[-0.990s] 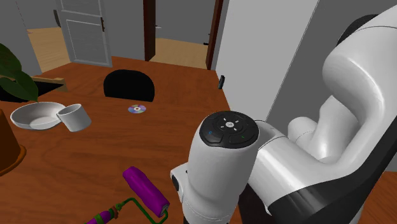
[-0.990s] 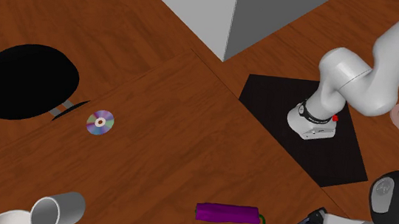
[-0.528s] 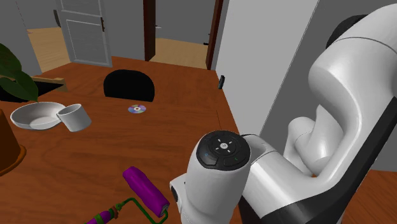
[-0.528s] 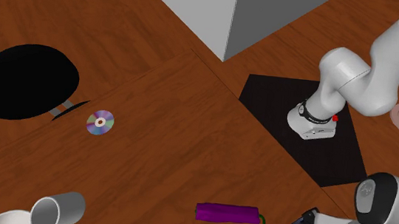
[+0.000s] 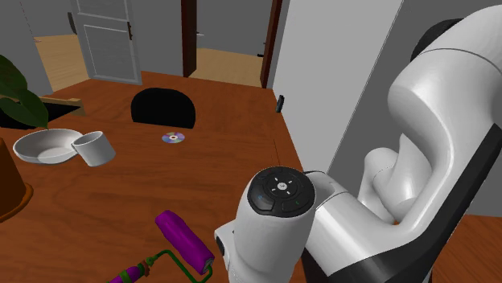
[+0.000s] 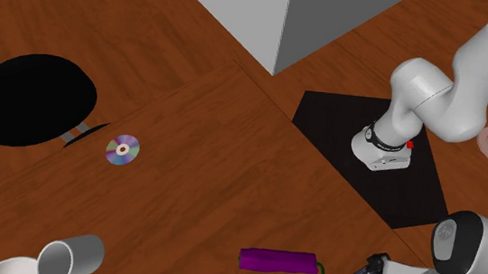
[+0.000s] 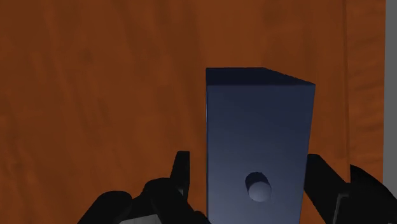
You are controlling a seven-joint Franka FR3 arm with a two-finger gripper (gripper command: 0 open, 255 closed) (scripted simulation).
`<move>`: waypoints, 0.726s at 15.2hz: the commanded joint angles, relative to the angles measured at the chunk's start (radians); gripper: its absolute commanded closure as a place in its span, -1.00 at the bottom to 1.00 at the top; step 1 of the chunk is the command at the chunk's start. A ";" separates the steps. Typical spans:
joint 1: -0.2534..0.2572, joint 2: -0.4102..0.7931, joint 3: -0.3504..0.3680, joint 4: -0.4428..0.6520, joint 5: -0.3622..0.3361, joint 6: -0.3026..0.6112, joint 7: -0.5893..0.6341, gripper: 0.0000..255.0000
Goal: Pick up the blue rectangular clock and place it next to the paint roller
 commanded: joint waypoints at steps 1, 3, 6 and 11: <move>0.000 0.000 0.000 0.000 0.000 0.000 0.000 -1.00; 0.000 0.000 0.000 0.000 0.000 0.000 0.000 -1.00; 0.004 -0.032 -0.007 0.013 0.026 -0.038 -0.020 -1.00; 0.016 -0.110 -0.032 0.056 0.076 -0.145 -0.059 -1.00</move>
